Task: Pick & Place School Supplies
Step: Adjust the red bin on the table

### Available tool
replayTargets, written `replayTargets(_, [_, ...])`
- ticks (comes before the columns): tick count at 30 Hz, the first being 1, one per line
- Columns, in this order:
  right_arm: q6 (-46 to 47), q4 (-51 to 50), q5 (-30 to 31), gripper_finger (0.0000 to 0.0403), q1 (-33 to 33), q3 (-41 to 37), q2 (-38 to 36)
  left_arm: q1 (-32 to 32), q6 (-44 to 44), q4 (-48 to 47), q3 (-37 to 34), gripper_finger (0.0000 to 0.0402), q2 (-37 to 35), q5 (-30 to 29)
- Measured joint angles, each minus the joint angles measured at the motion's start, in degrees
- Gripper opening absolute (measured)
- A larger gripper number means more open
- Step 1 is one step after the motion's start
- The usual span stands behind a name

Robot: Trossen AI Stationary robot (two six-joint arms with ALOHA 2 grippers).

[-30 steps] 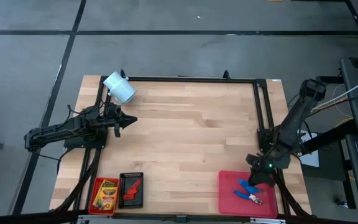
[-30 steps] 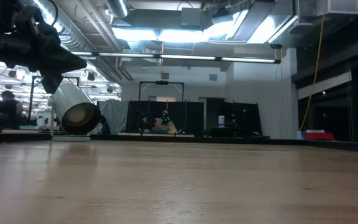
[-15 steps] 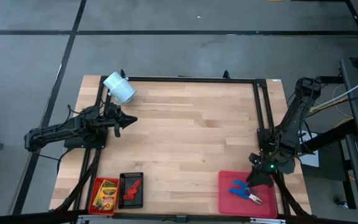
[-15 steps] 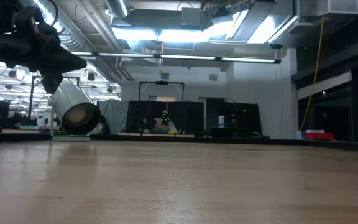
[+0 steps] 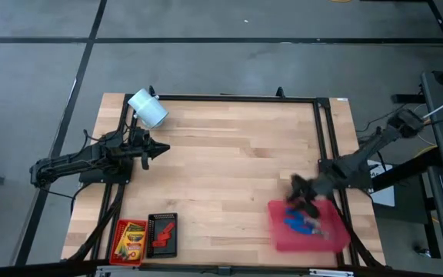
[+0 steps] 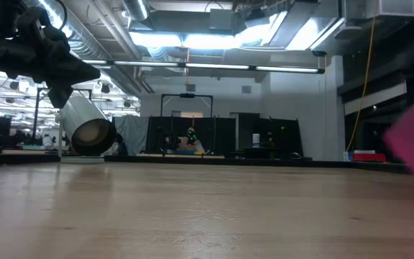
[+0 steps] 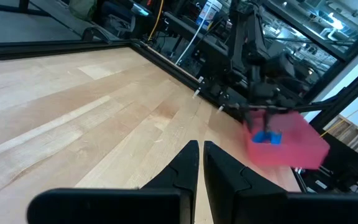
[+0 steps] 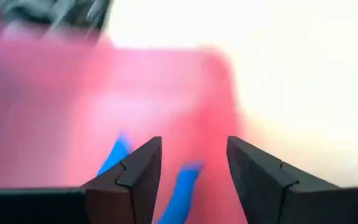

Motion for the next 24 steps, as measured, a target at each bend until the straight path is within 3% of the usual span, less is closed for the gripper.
replayTargets(4, [-13.1, 4.6, -1.8, 0.0185, -19.0, 0.0, 0.0, 0.0, 0.0, 0.0, 0.0, 0.002, 0.0, 0.0])
replayTargets(6, [-15.6, 10.6, -5.5, 0.0185, -24.2, 0.0, 0.0, 0.0, 0.0, 0.0, 0.0, 0.002, 0.0, 0.0])
replayTargets(8, [-16.6, 14.2, -7.2, 0.0184, -25.1, 0.9, 0.0, 0.0, 0.0, 0.0, 0.0, 0.002, 0.0, 0.0])
replayTargets(11, [-18.0, 16.6, -4.7, 0.018, -22.4, 2.9, 0.0, 0.0, 0.0, 0.0, 0.0, 0.002, 0.0, 0.0])
replayTargets(15, [-28.4, 24.3, 4.7, 0.0174, -20.8, 4.6, -0.1, 0.0, 0.0, 0.0, 0.0, 0.002, 0.0, 0.0])
replayTargets(18, [-37.0, 27.8, 10.9, 0.0174, -23.9, 4.6, 0.0, 0.0, 0.0, 0.0, 0.0, 0.002, 0.0, 0.0])
replayTargets(20, [-36.1, 26.7, 12.4, 0.0173, -27.4, 3.4, -0.2, 0.0, 0.0, 0.0, 0.0, 0.002, 0.0, 0.0])
replayTargets(24, [-23.7, 17.4, 15.7, 0.0169, -32.8, -3.4, -1.7, 0.0, 0.0, 0.0, 0.0, 0.002, 0.0, 0.0])
